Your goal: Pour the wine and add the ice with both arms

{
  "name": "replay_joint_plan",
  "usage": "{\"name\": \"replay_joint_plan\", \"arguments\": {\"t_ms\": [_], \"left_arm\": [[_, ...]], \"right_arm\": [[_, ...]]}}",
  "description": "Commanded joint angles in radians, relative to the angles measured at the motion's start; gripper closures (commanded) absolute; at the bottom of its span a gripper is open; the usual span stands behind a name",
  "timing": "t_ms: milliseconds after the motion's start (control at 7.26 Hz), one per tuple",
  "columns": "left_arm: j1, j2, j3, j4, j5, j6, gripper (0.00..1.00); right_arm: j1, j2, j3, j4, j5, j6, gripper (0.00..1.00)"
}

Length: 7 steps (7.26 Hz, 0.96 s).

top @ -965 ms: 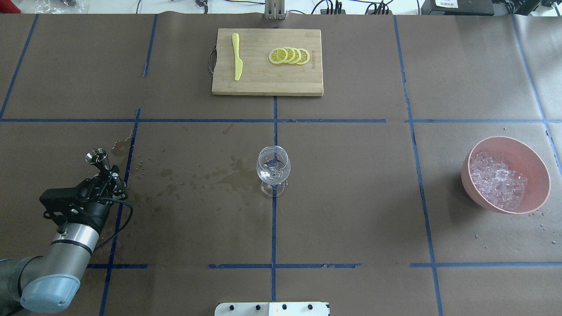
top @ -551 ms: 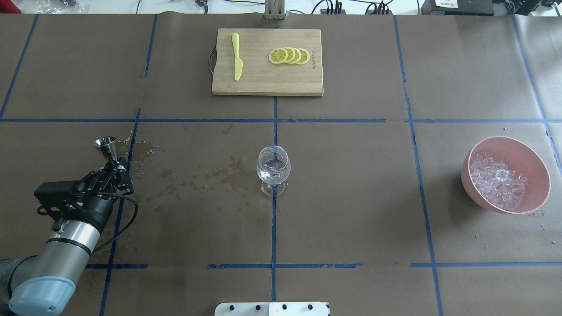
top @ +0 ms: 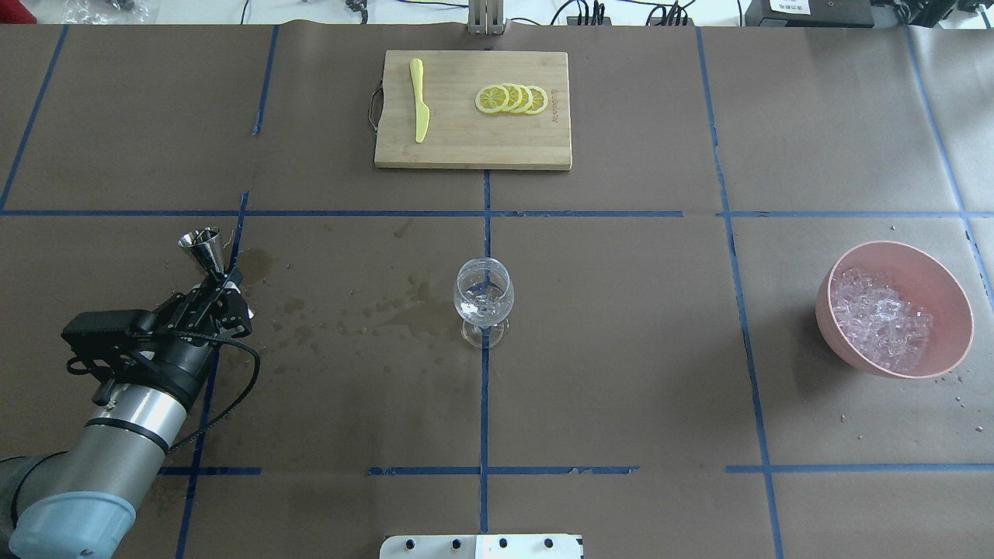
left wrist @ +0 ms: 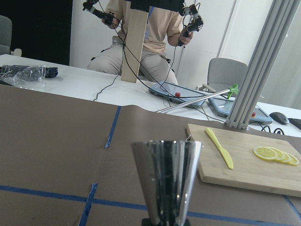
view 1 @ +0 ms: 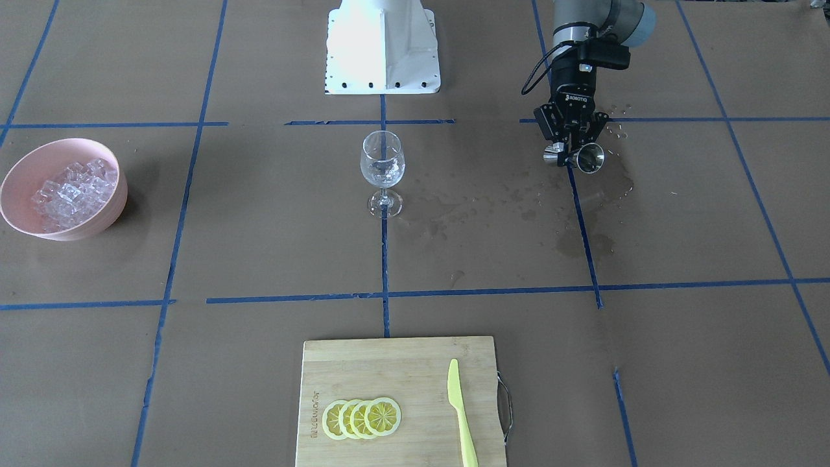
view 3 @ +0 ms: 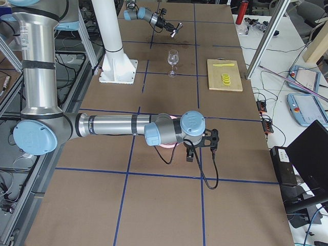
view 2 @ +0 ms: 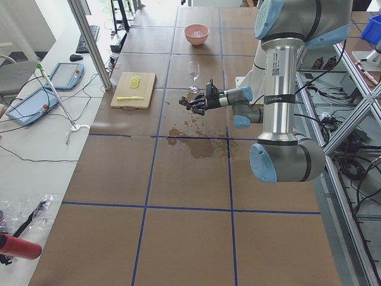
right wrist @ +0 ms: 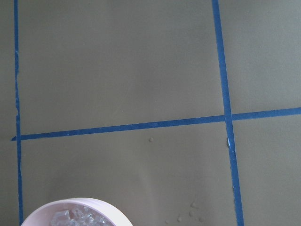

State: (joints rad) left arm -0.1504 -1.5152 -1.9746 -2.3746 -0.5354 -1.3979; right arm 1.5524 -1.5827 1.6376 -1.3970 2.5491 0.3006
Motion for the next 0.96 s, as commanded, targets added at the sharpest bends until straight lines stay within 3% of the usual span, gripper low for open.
{"name": "replay_joint_plan", "arguments": {"t_ms": [0,551,827], "left_arm": [[0.0,-0.006,0.003,0.0,0.0,0.0,1.0],[0.0,-0.075,0.022,-0.003,0.003,-0.001,1.0],[0.002,-0.167,0.028,-0.006,0.003,-0.001,1.0]], "right_arm": [[0.0,0.0,0.001,0.0,0.003,0.0,0.0],[0.0,0.0,0.013,0.001,0.007,0.002,0.0],[0.0,0.0,0.014,0.001,0.007,0.002,0.0]]}}
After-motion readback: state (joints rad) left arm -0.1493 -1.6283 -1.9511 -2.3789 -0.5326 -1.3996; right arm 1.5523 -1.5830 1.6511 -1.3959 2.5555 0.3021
